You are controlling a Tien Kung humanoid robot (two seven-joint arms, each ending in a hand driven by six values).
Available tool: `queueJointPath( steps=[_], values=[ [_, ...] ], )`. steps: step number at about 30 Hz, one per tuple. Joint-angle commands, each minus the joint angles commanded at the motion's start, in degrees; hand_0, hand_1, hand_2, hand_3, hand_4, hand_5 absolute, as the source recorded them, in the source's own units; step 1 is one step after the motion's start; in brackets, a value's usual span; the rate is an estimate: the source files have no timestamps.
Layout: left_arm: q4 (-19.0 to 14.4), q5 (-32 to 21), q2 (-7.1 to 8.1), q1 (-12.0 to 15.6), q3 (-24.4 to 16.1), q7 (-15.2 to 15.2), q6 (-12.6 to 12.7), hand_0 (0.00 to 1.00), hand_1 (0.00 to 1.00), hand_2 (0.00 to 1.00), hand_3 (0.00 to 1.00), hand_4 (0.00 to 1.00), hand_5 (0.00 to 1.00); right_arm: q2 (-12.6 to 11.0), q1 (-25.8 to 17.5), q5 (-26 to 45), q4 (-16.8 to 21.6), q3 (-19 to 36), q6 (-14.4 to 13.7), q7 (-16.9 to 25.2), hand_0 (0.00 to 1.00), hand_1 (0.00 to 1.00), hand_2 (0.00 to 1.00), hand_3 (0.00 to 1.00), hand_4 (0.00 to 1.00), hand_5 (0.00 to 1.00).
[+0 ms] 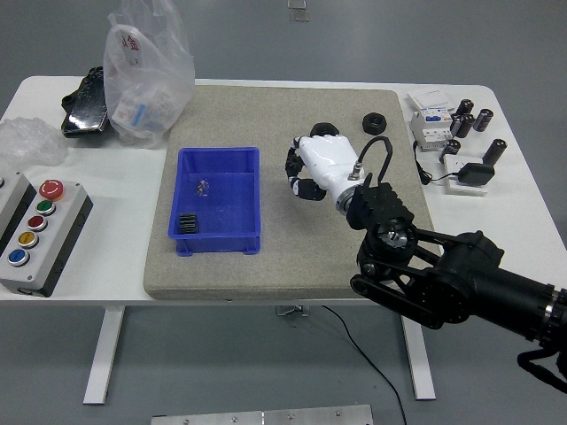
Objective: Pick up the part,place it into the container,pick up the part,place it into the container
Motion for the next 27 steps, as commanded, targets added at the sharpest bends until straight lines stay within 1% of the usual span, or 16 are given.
queueJointPath(
  steps=[1, 2, 4, 7, 8, 12, 13, 18, 19, 24, 25, 27],
  values=[
    [0.0, 0.0, 0.01, 0.0, 0.0, 0.0, 0.0, 0.644, 0.570, 0.561, 0.618, 0.723, 0.336, 0.3, 0.3, -0.5, 1.3, -1.0, 0.1, 0.0, 0.291, 0.422, 0.376, 0.366, 0.067, 0.002],
    [0.0, -0.1, 0.00, -0.1, 0.0, 0.0, 0.0, 0.644, 0.570, 0.563, 0.618, 0.725, 0.339, 0.9, 0.6, -1.3, 2.8, -2.5, 0.5, 0.1, 0.430, 0.505, 0.485, 0.475, 0.133, 0.033],
    [0.0, -0.2, -0.02, -0.1, 0.1, 0.0, 0.0, 0.644, 0.570, 0.563, 0.618, 0.725, 0.339, 1.8, 1.0, -2.0, 4.9, -4.6, 1.4, 0.2, 0.430, 0.505, 0.485, 0.475, 0.133, 0.033],
    [0.0, -0.2, -0.04, 0.0, 0.0, 0.2, 0.1, 0.644, 0.570, 0.563, 0.618, 0.725, 0.339, 2.9, 1.7, -2.3, 5.8, -7.4, 2.9, -0.1, 0.430, 0.505, 0.485, 0.475, 0.133, 0.033],
    [0.0, -0.2, -0.03, 0.1, -0.1, 0.2, 0.1, 0.644, 0.570, 0.562, 0.618, 0.726, 0.343, 3.3, 2.0, -2.6, 5.9, -8.3, 3.3, -0.4, 0.465, 0.623, 0.768, 0.743, 0.222, 0.213],
    [0.0, 0.0, 0.01, 0.2, -0.3, 0.5, 0.1, 0.644, 0.570, 0.562, 0.618, 0.726, 0.343, 4.3, 2.6, -4.1, 6.1, -9.3, 3.8, -1.2, 0.465, 0.623, 0.768, 0.743, 0.222, 0.213],
    [0.0, 0.0, 0.03, 0.2, -0.4, 0.5, 0.1, 0.644, 0.569, 0.562, 0.618, 0.726, 0.343, 4.5, 2.6, -4.2, 6.0, -9.3, 3.8, -1.4, 0.486, 0.685, 0.836, 0.829, 0.355, 0.218],
    [0.0, 0.0, 0.05, 0.2, -0.3, 0.6, 0.1, 0.644, 0.569, 0.562, 0.618, 0.726, 0.343, 4.9, 2.4, -4.0, 5.3, -9.4, 3.3, -2.1, 0.486, 0.685, 0.836, 0.829, 0.355, 0.218],
    [0.0, 0.1, 0.05, 0.2, -0.4, 0.6, 0.1, 0.644, 0.569, 0.561, 0.618, 0.727, 0.343, 5.0, 2.4, -3.9, 5.2, -9.5, 3.1, -2.2, 0.487, 0.690, 0.844, 0.835, 0.381, 0.230],
    [0.0, 0.3, 0.06, 0.1, -0.4, 0.8, 0.1, 0.644, 0.569, 0.561, 0.618, 0.727, 0.343, 5.1, 2.0, -3.5, 4.6, -9.3, 2.5, -2.5, 0.487, 0.690, 0.844, 0.835, 0.381, 0.230],
    [0.0, 0.3, 0.08, 0.0, -0.4, 0.8, 0.1, 0.644, 0.569, 0.560, 0.618, 0.727, 0.343, 5.1, 1.8, -3.4, 4.5, -9.0, 2.3, -2.5, 0.486, 0.690, 0.845, 0.828, 0.412, 0.253],
    [0.0, 0.3, 0.12, 0.0, -0.3, 0.7, 0.1, 0.644, 0.569, 0.560, 0.618, 0.727, 0.343, 4.8, 1.4, -3.5, 4.5, -8.2, 1.8, -2.5, 0.486, 0.690, 0.845, 0.828, 0.412, 0.253]
  ],
)
